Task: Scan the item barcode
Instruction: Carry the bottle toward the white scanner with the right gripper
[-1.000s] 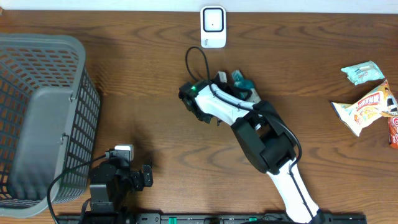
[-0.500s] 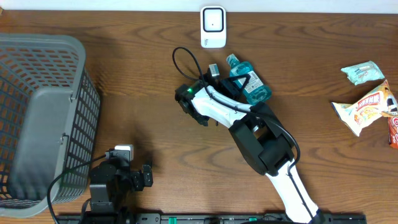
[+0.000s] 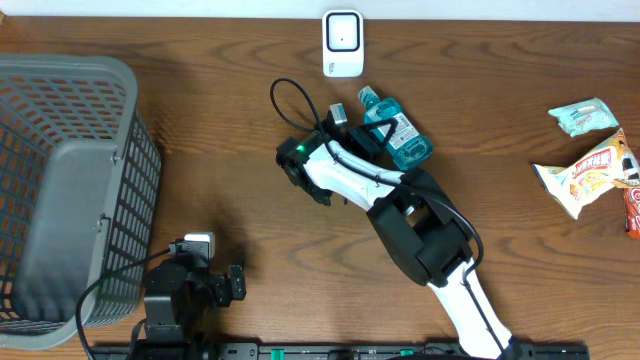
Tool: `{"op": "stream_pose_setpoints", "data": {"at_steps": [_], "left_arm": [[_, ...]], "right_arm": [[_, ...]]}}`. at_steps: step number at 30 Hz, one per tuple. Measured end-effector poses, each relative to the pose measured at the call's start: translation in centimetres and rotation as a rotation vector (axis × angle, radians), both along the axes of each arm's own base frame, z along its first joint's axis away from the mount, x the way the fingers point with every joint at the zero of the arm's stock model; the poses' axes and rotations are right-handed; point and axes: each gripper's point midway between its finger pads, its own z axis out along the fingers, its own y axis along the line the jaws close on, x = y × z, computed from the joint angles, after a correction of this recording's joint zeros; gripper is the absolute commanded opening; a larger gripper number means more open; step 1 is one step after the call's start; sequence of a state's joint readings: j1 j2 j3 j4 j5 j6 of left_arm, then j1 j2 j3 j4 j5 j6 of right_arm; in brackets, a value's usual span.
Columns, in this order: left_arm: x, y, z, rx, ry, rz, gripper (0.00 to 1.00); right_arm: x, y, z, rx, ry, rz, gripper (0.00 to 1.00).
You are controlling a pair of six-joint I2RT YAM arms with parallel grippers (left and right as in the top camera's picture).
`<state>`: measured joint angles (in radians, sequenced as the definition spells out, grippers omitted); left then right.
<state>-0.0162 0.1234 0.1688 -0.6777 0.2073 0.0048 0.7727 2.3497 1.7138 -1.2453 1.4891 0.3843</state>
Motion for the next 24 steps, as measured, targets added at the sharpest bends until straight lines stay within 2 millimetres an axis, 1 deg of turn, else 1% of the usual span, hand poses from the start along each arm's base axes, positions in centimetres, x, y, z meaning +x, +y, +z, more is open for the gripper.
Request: {"op": "stream_pose_setpoints", "data": {"at_steps": [4,8,11,15,20,24], "left_arm": [[0.0,0.0,0.0,0.000,0.000,0.000,0.98],[0.0,0.0,0.0,0.000,0.000,0.000,0.98],[0.0,0.0,0.0,0.000,0.000,0.000,0.98],[0.0,0.0,0.0,0.000,0.000,0.000,0.98],[0.0,0.0,0.0,0.000,0.000,0.000,0.98],[0.0,0.0,0.0,0.000,0.000,0.000,0.98]], "right_arm": [[-0.3,0.9,0.1,-0.015,0.012,0.023,0.01],[-0.9,2.8,0.5,-0.029,0.025,0.068,0.01],[-1.0,4.3,1.4,-0.022,0.019,0.096,0.01],[-0.4,5.4,3.1,0.023,-0.024,0.102,0.01],[1.0,6.8,5.1,0.142,-0.139,0.098,0.01],[1.3,7.1,5.6,0.173,-0.170,0.098,0.01]]}}
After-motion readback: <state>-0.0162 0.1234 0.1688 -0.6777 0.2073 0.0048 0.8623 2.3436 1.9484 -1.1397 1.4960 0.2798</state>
